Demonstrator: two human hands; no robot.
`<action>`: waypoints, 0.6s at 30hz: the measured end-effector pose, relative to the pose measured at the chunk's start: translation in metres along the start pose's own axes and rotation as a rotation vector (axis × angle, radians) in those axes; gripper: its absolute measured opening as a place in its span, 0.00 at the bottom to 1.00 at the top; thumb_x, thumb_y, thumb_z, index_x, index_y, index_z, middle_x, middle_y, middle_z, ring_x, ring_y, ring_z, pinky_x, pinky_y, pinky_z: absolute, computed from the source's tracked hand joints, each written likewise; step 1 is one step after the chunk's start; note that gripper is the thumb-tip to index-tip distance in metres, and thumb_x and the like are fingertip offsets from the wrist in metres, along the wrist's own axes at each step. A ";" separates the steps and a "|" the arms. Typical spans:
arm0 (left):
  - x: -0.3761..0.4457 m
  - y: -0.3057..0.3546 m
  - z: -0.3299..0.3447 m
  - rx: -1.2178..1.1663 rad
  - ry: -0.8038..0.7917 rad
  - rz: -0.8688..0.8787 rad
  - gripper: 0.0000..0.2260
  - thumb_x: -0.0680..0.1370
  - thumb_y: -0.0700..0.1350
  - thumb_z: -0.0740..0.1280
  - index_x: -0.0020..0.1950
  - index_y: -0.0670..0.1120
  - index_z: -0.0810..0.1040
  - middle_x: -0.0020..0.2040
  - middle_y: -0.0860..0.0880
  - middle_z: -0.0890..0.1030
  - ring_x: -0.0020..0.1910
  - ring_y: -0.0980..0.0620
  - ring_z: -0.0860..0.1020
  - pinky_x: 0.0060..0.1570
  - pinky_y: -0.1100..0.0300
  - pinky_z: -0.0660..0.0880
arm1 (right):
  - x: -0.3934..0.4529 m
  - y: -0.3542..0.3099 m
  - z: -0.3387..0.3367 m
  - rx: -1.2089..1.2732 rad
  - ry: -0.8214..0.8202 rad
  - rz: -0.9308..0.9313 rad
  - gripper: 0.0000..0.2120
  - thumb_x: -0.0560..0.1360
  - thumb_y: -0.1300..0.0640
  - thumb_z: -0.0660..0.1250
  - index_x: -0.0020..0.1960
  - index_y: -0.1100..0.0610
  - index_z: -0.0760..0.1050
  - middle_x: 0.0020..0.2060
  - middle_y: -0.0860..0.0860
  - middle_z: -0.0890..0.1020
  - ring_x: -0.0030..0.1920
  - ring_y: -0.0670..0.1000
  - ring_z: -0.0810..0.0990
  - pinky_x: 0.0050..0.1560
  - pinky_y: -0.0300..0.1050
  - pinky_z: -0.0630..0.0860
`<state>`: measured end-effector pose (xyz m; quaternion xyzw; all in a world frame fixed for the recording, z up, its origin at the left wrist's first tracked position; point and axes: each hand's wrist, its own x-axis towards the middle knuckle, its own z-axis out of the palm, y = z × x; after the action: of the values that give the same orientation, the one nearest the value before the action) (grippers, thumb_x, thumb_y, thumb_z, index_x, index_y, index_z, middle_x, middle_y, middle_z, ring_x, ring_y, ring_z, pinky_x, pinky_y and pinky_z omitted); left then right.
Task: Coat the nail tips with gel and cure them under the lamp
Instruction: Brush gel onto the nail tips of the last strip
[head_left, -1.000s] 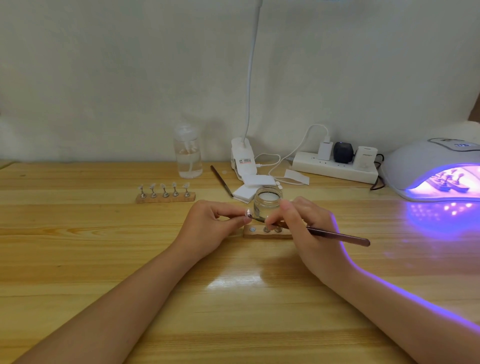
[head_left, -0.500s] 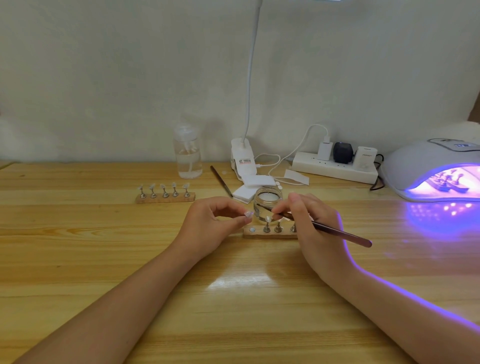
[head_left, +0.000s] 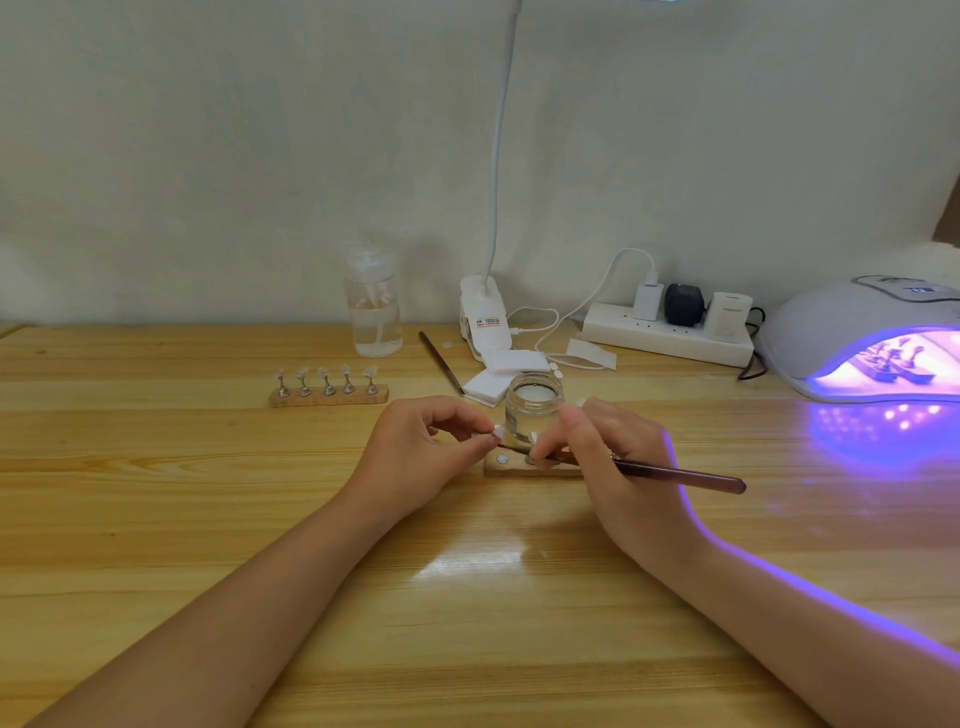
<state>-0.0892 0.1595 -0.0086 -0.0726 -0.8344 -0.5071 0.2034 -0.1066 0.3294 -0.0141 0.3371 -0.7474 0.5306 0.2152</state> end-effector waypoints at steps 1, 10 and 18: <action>0.000 0.000 0.000 -0.002 0.004 -0.001 0.09 0.67 0.37 0.74 0.34 0.50 0.80 0.30 0.57 0.79 0.33 0.66 0.76 0.37 0.76 0.69 | 0.000 0.000 0.000 0.008 0.018 0.020 0.20 0.75 0.48 0.53 0.33 0.53 0.79 0.29 0.45 0.79 0.36 0.44 0.77 0.42 0.35 0.70; 0.000 0.000 0.000 0.011 -0.001 0.002 0.09 0.68 0.37 0.74 0.34 0.51 0.80 0.31 0.56 0.79 0.33 0.66 0.75 0.37 0.76 0.69 | 0.002 0.001 0.003 -0.092 -0.026 0.005 0.19 0.76 0.47 0.55 0.35 0.52 0.79 0.29 0.41 0.77 0.37 0.42 0.76 0.42 0.34 0.69; 0.001 -0.002 0.001 0.005 -0.003 0.000 0.08 0.68 0.38 0.74 0.34 0.51 0.80 0.30 0.57 0.79 0.33 0.66 0.75 0.36 0.76 0.69 | 0.003 -0.001 0.000 -0.054 0.020 0.094 0.15 0.75 0.46 0.56 0.34 0.45 0.75 0.36 0.42 0.80 0.39 0.46 0.77 0.44 0.39 0.71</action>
<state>-0.0911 0.1588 -0.0102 -0.0729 -0.8359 -0.5051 0.2021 -0.1083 0.3285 -0.0115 0.2904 -0.7743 0.5230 0.2063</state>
